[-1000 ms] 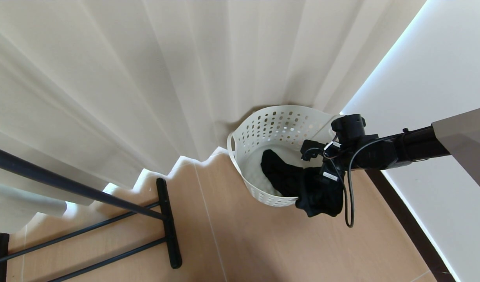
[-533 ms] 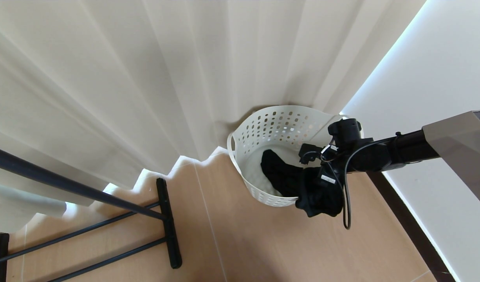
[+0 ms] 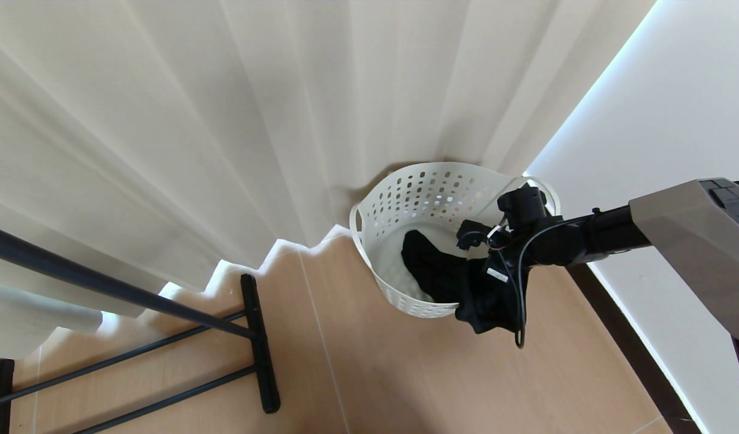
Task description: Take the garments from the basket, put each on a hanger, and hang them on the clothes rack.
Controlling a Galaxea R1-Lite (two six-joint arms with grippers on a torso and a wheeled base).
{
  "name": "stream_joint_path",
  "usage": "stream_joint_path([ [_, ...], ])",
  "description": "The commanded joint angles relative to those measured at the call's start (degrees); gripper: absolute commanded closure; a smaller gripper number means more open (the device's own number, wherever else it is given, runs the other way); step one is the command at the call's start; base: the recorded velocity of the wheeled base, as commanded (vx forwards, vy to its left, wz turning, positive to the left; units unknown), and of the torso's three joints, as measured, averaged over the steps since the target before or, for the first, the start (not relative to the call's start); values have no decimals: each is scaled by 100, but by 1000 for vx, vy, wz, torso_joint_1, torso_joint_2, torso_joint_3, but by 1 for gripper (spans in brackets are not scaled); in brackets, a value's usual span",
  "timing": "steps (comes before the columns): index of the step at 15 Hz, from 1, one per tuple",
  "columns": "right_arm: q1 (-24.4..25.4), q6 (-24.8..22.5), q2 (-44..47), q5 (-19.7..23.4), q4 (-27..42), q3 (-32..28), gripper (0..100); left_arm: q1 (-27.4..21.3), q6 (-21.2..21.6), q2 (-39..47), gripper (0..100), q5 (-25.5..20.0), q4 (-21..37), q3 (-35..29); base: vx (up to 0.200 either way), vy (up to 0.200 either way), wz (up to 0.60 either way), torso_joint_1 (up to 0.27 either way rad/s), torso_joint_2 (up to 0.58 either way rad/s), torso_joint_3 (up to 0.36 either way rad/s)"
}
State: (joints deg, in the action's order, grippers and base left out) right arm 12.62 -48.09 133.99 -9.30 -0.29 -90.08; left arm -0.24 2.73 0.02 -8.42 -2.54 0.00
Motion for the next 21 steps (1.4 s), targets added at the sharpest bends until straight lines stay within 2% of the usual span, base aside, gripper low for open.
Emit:
stream_joint_path([
  [1,-5,142,-39,-19,38,-19,100,-2,-1,-2,0,-1,-1,0,0,0,0,0,0,0],
  [6,-146,213,-523,-133,91,368,100,-2,-1,-2,0,-1,-1,0,0,0,0,0,0,0],
  [8,-146,564,-769,-133,108,588,100,-2,-1,-2,0,-1,-1,0,0,0,0,0,0,0],
  [10,-146,652,-892,-133,284,720,100,-2,-1,-2,0,-1,-1,0,0,0,0,0,0,0],
  [12,-128,933,-1103,-116,574,781,100,-2,-1,-2,0,-1,-1,0,0,0,0,0,0,0],
  [16,-84,1135,-1525,139,609,983,100,-2,-1,-2,0,-1,-1,0,0,0,0,0,0,0],
  [18,13,1285,-1876,157,609,1291,100,-2,-1,-2,0,-1,-1,0,0,0,0,0,0,0],
  [21,136,1338,-2562,526,609,1897,100,-2,-1,-2,0,-1,-1,0,0,0,0,0,0,0],
])
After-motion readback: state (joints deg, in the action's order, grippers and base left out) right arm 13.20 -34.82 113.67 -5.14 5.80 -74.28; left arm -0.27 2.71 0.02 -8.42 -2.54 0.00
